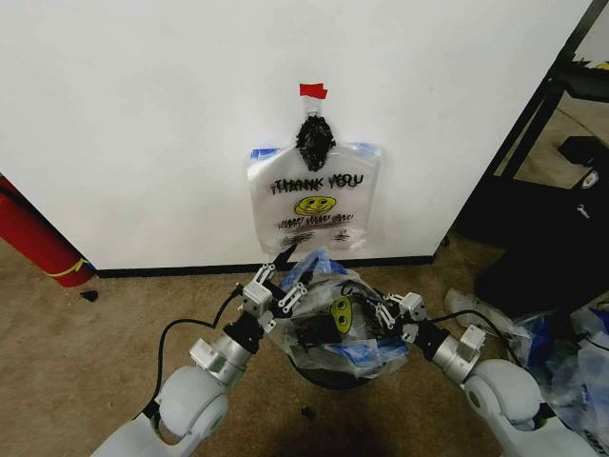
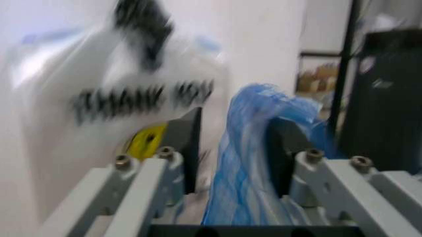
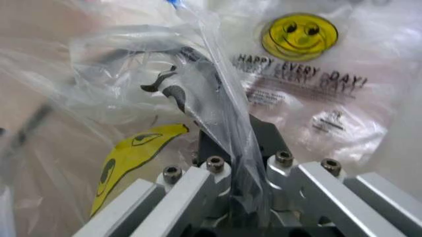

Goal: Pick up the garbage bag from the wall and place it over the trash bin.

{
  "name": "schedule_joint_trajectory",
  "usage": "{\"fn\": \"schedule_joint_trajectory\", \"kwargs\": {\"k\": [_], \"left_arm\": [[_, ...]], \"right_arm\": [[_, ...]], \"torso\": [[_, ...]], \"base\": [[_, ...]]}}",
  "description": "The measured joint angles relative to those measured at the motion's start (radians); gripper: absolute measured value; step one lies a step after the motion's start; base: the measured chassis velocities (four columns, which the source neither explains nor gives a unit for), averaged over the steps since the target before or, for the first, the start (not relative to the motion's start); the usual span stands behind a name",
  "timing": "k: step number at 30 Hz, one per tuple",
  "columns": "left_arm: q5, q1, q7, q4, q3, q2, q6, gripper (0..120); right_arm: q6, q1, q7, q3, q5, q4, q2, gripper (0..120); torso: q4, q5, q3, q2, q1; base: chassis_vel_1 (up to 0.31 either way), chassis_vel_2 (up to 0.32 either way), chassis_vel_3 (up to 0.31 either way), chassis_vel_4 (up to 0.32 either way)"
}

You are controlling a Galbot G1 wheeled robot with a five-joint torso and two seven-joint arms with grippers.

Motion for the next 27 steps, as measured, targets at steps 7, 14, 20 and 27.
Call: {"fn": "schedule_joint_trajectory", "kwargs": {"k": [7,14,20,27], "left_arm": [[0.009,0.007,-0.016,0.06,-0.02,0.011,0.079,4],[0.044,0.014,0.002,0.103,-0.025,0.005,0.085,0],[0.057,0.012,0.044,0.136,-0.031,-0.005,0.06,0],[0.026,0.02,0.127,0.172,-0.055,-0.012,-0.019,16]], "right_arm": [[0.08,0.007,-0.098,0.038,0.036,-0.042,0.001,1],[0.103,0.011,-0.132,0.044,0.126,-0.064,0.006,1],[0.101,0.011,-0.122,0.033,0.251,-0.08,0.013,1],[0.102,0.012,0.003,0.002,0.316,-0.084,0.026,1]], "torso": [[0.0001,0.0,0.0,0.0,0.0],[0.0001,0.0,0.0,0.0,0.0],[0.0001,0.0,0.0,0.0,0.0],[-0.0001,-0.0001,0.0,0.0,0.0]], "base": [[0.0,0.0,0.0,0.0],[0.0,0.0,0.0,0.0],[0.0,0.0,0.0,0.0],[0.0,0.0,0.0,0.0]]}}
